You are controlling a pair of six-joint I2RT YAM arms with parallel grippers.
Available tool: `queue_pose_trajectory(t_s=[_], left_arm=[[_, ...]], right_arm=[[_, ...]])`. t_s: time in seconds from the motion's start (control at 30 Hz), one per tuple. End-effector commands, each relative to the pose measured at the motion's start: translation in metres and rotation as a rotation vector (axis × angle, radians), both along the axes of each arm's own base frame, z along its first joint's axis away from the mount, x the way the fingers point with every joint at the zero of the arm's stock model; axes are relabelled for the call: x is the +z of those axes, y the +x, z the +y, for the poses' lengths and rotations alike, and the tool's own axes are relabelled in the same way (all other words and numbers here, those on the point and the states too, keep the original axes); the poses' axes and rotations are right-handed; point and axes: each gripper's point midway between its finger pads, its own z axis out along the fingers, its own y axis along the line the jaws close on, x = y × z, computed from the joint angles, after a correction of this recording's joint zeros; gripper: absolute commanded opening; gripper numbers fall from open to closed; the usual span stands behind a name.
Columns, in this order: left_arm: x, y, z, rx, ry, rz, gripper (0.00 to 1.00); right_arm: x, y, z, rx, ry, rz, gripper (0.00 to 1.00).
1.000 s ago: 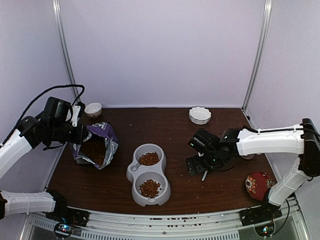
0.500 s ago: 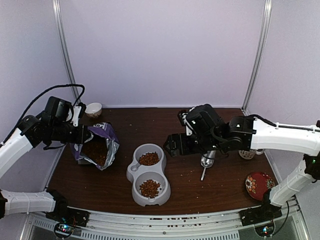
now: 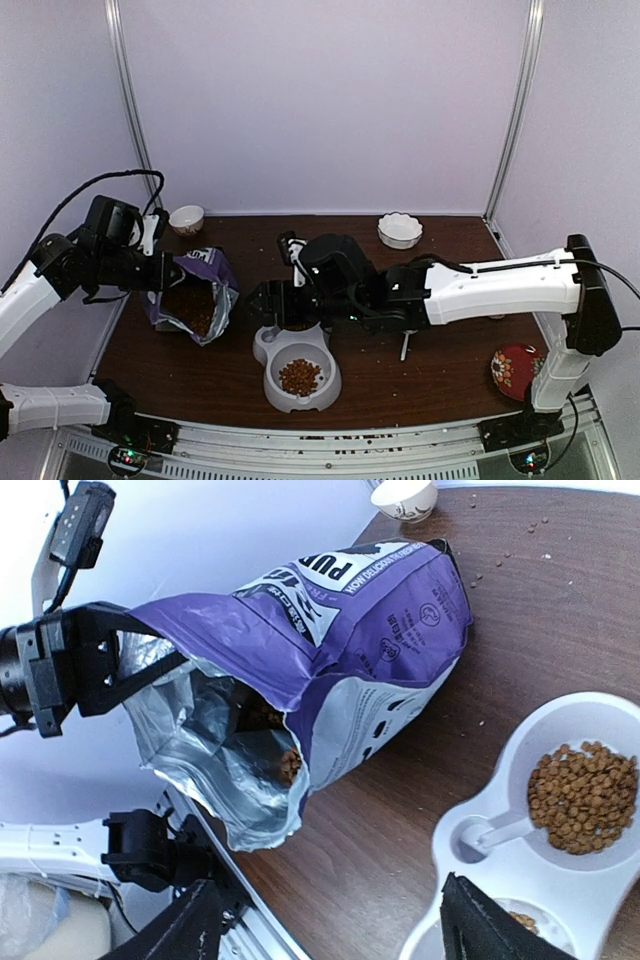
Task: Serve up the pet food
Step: Adjust the pet food bag at the center of the board.
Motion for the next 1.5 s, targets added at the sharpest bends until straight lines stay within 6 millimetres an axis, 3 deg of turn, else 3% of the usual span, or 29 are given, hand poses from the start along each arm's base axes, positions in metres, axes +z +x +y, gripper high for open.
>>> queue_pose_trajectory(t_s=[0.0, 0.7, 1.0, 1.3, 1.47], left_arm=[[0.033, 0.000, -0.013, -0.024, -0.115, -0.095, 0.00], [0.027, -0.001, -0.011, -0.016, -0.109, -0.086, 0.00], [0.022, -0.001, -0.010, -0.014, -0.099, -0.077, 0.00], [0.020, -0.002, -0.009, -0.017, -0.094, -0.077, 0.00], [0.019, -0.003, -0.010, -0.023, -0.094, -0.074, 0.00]], right_arm=[[0.024, 0.001, 0.030, -0.004, 0.156, -0.006, 0.75], [-0.015, 0.011, 0.098, 0.020, 0.197, 0.015, 0.45], [-0.028, 0.014, 0.122, 0.040, 0.193, 0.033, 0.26], [-0.028, 0.023, 0.125, 0.005, 0.175, 0.019, 0.01], [-0.019, 0.032, 0.114, -0.050, 0.159, -0.002, 0.00]])
